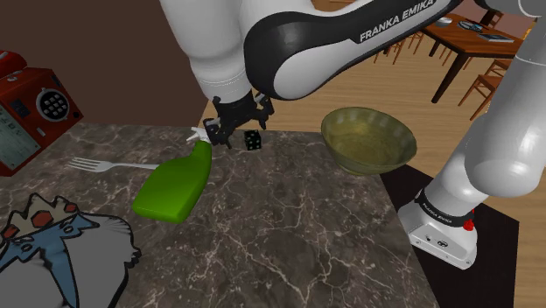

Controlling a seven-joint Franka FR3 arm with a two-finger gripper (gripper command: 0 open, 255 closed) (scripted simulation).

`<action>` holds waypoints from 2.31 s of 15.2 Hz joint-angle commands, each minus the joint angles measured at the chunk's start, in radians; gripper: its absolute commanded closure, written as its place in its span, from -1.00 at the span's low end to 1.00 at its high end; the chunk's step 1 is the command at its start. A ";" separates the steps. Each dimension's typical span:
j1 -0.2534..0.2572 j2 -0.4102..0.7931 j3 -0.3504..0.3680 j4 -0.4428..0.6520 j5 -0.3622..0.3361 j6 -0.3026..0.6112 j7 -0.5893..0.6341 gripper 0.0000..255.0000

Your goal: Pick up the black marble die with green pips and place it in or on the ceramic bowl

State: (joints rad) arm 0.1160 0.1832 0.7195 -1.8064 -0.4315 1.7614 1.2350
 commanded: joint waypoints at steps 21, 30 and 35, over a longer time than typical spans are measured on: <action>0.002 -0.023 0.006 0.095 0.022 -0.104 -0.042 1.00; 0.012 -0.023 0.011 0.213 0.026 -0.218 -0.075 1.00; 0.023 -0.013 0.014 0.291 0.019 -0.287 -0.089 1.00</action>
State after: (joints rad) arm 0.1369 0.1693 0.7323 -1.5302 -0.4116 1.4894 1.1485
